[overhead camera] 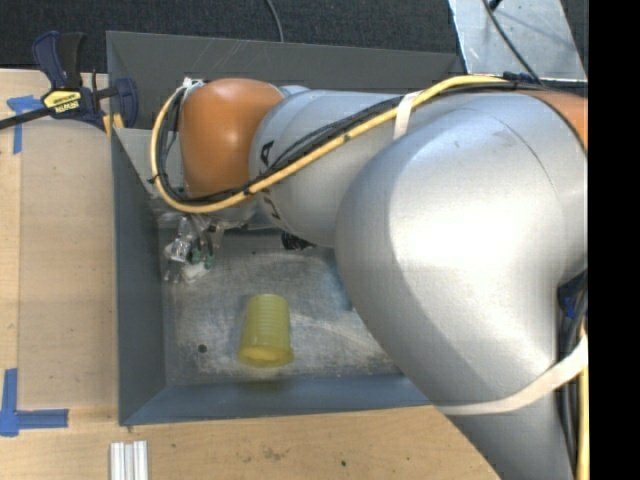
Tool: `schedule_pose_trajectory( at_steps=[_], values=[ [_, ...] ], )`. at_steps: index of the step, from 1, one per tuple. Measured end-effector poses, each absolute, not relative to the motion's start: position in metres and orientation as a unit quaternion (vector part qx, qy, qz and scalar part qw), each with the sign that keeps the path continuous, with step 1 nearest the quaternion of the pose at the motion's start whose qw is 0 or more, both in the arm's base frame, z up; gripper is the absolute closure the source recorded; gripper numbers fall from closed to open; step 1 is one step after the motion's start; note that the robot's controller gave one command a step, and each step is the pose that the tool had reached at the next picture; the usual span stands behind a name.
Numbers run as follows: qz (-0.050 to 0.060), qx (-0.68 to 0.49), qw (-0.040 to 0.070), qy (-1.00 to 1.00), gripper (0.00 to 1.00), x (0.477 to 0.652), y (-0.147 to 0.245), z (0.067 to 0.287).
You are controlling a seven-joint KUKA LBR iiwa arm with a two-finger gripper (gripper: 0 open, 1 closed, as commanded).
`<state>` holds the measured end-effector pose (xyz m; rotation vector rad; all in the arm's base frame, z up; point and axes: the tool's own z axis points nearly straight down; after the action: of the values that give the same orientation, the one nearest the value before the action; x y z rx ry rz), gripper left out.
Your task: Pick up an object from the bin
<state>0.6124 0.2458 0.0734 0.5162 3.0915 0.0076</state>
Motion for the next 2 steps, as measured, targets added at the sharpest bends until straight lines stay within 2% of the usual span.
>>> schedule_pose_trajectory(
  at_steps=[1, 2],
  values=[
    [-0.001, 0.165, -0.003, 0.986, 1.0, 0.609, 0.244, 0.083],
    [-0.001, 0.165, -0.003, 0.986, 1.0, 0.609, 0.244, 0.106]
  ],
)
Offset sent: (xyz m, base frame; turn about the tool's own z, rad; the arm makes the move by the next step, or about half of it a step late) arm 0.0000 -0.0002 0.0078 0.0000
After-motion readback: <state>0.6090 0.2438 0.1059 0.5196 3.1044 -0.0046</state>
